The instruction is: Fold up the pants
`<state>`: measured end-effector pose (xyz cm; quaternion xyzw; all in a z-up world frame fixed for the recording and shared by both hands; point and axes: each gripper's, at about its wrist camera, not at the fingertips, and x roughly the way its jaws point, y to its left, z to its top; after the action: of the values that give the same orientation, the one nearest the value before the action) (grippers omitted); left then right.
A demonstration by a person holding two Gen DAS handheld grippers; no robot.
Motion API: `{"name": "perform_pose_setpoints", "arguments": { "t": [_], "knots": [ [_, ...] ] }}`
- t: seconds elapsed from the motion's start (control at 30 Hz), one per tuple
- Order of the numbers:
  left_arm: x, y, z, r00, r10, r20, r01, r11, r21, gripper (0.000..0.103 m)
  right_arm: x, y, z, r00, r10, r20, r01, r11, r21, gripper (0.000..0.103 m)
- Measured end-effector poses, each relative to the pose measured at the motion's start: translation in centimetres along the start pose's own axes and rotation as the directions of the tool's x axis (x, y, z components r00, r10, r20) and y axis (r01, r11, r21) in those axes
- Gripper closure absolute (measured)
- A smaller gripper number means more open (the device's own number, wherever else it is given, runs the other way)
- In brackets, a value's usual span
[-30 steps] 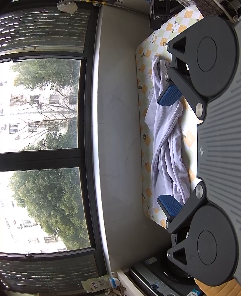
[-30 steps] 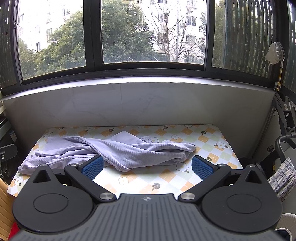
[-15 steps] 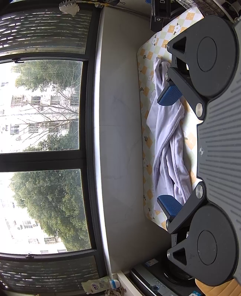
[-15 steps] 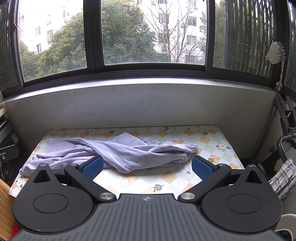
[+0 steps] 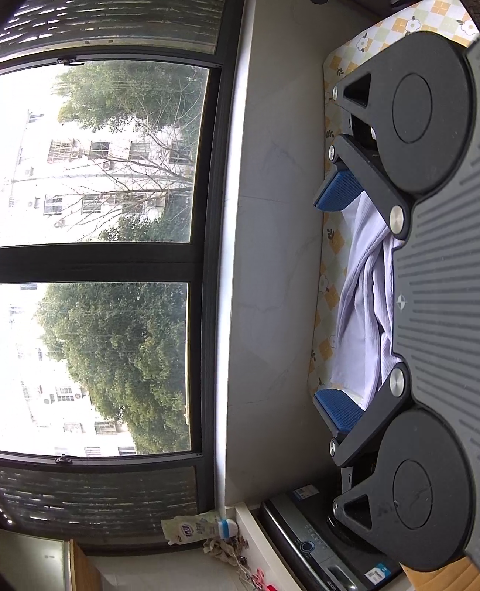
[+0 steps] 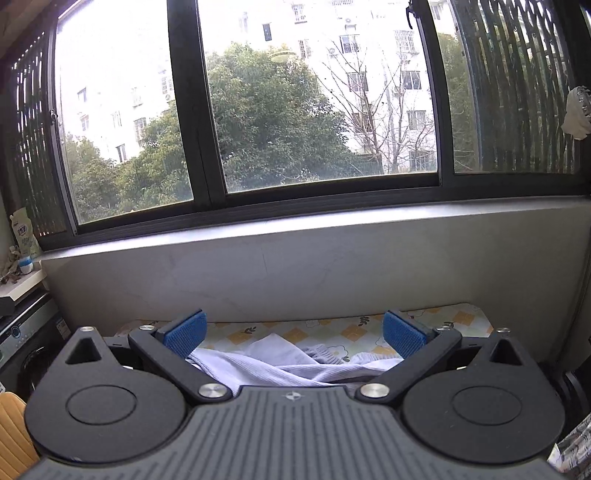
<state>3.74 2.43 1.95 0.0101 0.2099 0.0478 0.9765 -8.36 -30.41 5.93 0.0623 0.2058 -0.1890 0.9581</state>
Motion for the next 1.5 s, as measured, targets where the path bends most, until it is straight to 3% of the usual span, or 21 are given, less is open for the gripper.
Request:
{"name": "perform_pose_setpoints", "arguments": {
  "t": [0.13,0.3,0.47,0.67,0.73,0.87,1.03,1.23,1.37,1.43,1.5],
  "knots": [
    [2.2,0.2,0.6,1.000,0.003,-0.023,-0.005,0.995,-0.096,0.000,2.8,-3.3,0.5,0.997,0.066,0.026,-0.067,0.998,0.020,0.000],
    [4.7,-0.5,0.4,0.995,0.084,-0.057,-0.090,0.988,-0.125,0.000,6.6,-6.1,0.8,0.999,0.046,-0.015,-0.045,0.999,0.014,0.000],
    [8.0,-0.9,0.6,0.988,0.077,-0.132,-0.098,0.982,-0.161,0.000,10.2,-6.9,0.0,0.997,0.035,-0.074,-0.037,0.999,-0.032,0.000],
    [13.1,0.8,1.1,0.982,0.075,-0.175,-0.103,0.982,-0.155,0.000,15.3,-6.5,-2.0,0.986,0.127,-0.106,-0.131,0.991,-0.032,0.001],
    [15.2,1.8,1.0,0.980,0.063,-0.191,-0.094,0.982,-0.162,0.001,17.6,-6.0,-2.6,0.986,0.106,-0.132,-0.113,0.993,-0.046,0.004],
    [20.4,3.5,-0.2,0.966,0.011,-0.257,-0.060,0.982,-0.182,0.005,22.8,-4.9,-4.0,0.977,0.040,-0.212,-0.053,0.997,-0.058,0.024],
    [27.1,5.8,-1.9,0.941,-0.044,-0.335,-0.017,0.984,-0.178,0.010,29.6,-3.3,-6.7,0.941,-0.028,-0.337,0.017,0.999,-0.038,0.036],
    [34.1,7.7,-4.7,0.880,-0.106,-0.463,0.023,0.983,-0.182,0.018,35.9,-0.9,-10.4,0.880,-0.126,-0.458,0.096,0.991,-0.088,0.041],
    [36.1,8.2,-6.8,0.839,-0.153,-0.521,0.056,0.979,-0.197,0.021,38.1,-1.2,-13.3,0.816,-0.184,-0.549,0.156,0.983,-0.099,0.048],
    [37.0,7.7,-7.3,0.820,-0.174,-0.546,0.072,0.976,-0.204,0.021,37.7,-1.1,-14.1,0.798,-0.172,-0.578,0.131,0.985,-0.113,0.051],
    [37.6,7.9,-7.8,0.802,-0.189,-0.566,0.084,0.975,-0.207,0.021,37.1,-0.9,-15.0,0.754,-0.157,-0.638,0.091,0.987,-0.134,0.061]
  ]
}}
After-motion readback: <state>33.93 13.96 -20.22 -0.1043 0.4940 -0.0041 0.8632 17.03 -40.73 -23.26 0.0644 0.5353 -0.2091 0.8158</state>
